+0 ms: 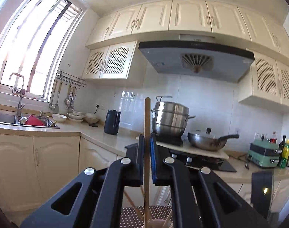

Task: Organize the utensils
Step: 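Open both tools to release the chopsticks into the pink cup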

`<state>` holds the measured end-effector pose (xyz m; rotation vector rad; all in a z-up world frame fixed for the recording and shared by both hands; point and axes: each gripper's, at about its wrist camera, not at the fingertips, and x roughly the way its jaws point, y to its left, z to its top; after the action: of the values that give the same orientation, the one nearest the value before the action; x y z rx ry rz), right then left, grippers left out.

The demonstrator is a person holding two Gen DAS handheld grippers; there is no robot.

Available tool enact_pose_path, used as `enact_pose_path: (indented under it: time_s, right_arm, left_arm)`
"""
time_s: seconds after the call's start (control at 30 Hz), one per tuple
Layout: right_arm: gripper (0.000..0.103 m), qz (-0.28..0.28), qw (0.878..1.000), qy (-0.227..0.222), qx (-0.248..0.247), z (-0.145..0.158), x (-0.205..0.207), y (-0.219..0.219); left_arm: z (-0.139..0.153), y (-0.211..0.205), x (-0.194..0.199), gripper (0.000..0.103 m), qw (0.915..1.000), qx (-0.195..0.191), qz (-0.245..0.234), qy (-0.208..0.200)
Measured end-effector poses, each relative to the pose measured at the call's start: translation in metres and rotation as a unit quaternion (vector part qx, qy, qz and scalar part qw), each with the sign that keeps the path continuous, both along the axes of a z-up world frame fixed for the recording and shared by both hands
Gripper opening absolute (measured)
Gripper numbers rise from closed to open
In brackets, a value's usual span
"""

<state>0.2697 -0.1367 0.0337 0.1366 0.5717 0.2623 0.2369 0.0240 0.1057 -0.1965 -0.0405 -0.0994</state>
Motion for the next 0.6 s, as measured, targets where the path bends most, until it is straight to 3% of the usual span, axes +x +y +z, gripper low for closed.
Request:
enact_pose_path:
  time_s: [0.07,0.23,0.5,0.53,0.57,0.6]
  right_arm:
    - [0.006,-0.003,1.000,0.004,0.001,-0.003,0.002,-0.002]
    - [0.007,-0.003,1.000,0.011,0.001,-0.005,0.003,-0.005]
    - [0.010,0.005,1.000,0.019,-0.012,-0.006,-0.006,-0.007]
    - [0.019,0.004,1.000,0.019,-0.011,-0.006,-0.006,-0.009]
    - [0.037,0.001,1.000,0.017,-0.009,-0.005,-0.009,-0.011]
    - [0.052,-0.005,1.000,0.012,-0.008,-0.004,-0.011,-0.013]
  left_arm:
    - [0.004,-0.003,0.003,0.007,0.9999,-0.007,-0.003,-0.007]
    - [-0.015,-0.022,0.020,0.007,0.9997,0.026,0.003,0.002]
    - [-0.053,-0.017,0.042,0.008,0.9946,0.056,0.001,0.088]
    - [-0.057,-0.016,0.042,0.010,0.9934,0.058,0.001,0.099]
    - [-0.060,-0.014,0.041,0.013,0.9925,0.061,0.002,0.106]
    - [-0.063,-0.013,0.038,0.026,0.9919,0.064,0.003,0.110]
